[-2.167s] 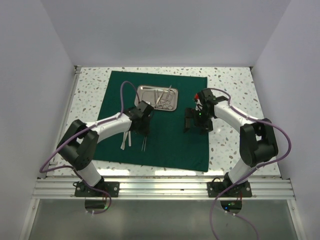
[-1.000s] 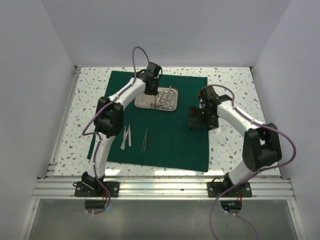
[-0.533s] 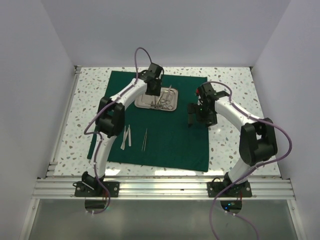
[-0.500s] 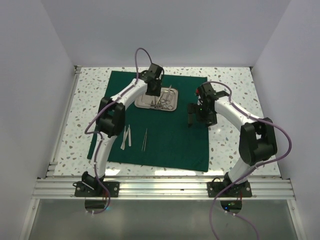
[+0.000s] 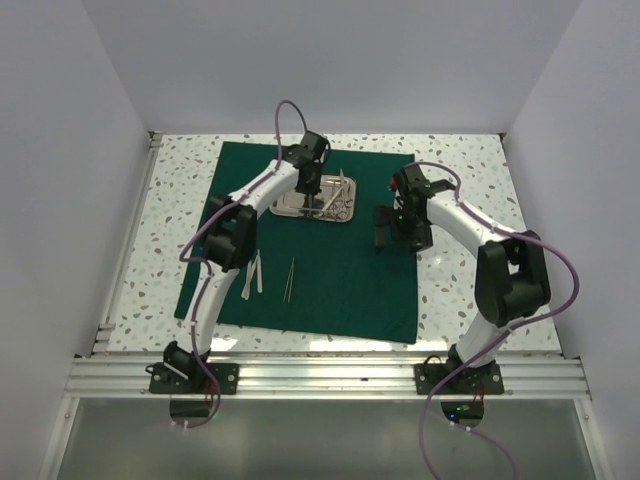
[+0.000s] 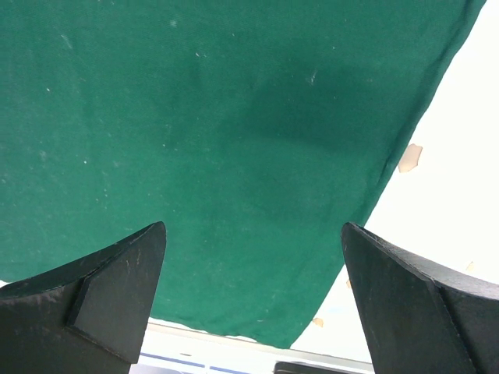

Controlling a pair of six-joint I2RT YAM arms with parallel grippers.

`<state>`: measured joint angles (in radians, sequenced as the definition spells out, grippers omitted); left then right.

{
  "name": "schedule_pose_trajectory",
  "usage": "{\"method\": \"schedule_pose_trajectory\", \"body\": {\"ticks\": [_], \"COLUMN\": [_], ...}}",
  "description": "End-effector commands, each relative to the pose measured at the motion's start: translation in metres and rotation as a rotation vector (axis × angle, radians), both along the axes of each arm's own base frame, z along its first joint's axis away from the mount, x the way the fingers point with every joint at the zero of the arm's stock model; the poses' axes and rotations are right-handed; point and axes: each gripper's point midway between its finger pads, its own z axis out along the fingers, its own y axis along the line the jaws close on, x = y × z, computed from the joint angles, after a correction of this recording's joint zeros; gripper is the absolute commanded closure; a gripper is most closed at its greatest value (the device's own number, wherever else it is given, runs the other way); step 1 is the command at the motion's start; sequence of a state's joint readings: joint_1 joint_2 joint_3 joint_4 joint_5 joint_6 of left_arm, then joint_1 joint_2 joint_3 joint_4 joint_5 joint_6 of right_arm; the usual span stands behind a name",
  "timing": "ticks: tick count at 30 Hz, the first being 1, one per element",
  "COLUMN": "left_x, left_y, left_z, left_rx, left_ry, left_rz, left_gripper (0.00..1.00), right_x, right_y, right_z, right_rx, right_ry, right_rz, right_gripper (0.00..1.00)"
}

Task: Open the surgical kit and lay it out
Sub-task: Pick up the medical item from the container.

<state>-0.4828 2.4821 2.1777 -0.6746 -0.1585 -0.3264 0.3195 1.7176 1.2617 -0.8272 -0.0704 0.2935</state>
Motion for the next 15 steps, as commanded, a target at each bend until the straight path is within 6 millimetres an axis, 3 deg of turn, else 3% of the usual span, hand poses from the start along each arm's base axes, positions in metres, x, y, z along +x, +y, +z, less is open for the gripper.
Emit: {"method": "schedule_pose_trajectory", "body": {"ticks": [1, 5, 8, 11, 15], "left_x": [0.007, 0.004, 0.005, 0.011, 0.021], "left_y": [-0.002, 0.0, 0.001, 0.003, 0.009], "left_z": [0.0, -0.007, -0.005, 0.016, 0.068], "left_rx": [0.01, 0.021, 0.027, 0.026, 0.019], "left_ry": [-0.018, -0.002, -0.006, -0.053, -0.153], "left_rz": [-0.012, -0.016, -0.013, -0.005, 0.023], "left_gripper": [0.81, 1.0, 1.0, 1.0, 1.0], "right_x": [0.009, 0.009, 0.01, 0.011, 0.011], "right_y": [0.003, 0.004, 0.005, 0.006, 0.007], "right_z": [0.006, 0.004, 0.003, 0.003, 0.004], "right_rx": [0.01, 0.012, 0.016, 0.021, 0.028], "right_ry": [-0.009, -0.002, 0.004, 0.006, 0.005], "right_rz": [0.02, 0.021, 0.022, 0.021, 0.019], "right_gripper": [0.02, 0.02, 0.02, 0.02, 0.02]}}
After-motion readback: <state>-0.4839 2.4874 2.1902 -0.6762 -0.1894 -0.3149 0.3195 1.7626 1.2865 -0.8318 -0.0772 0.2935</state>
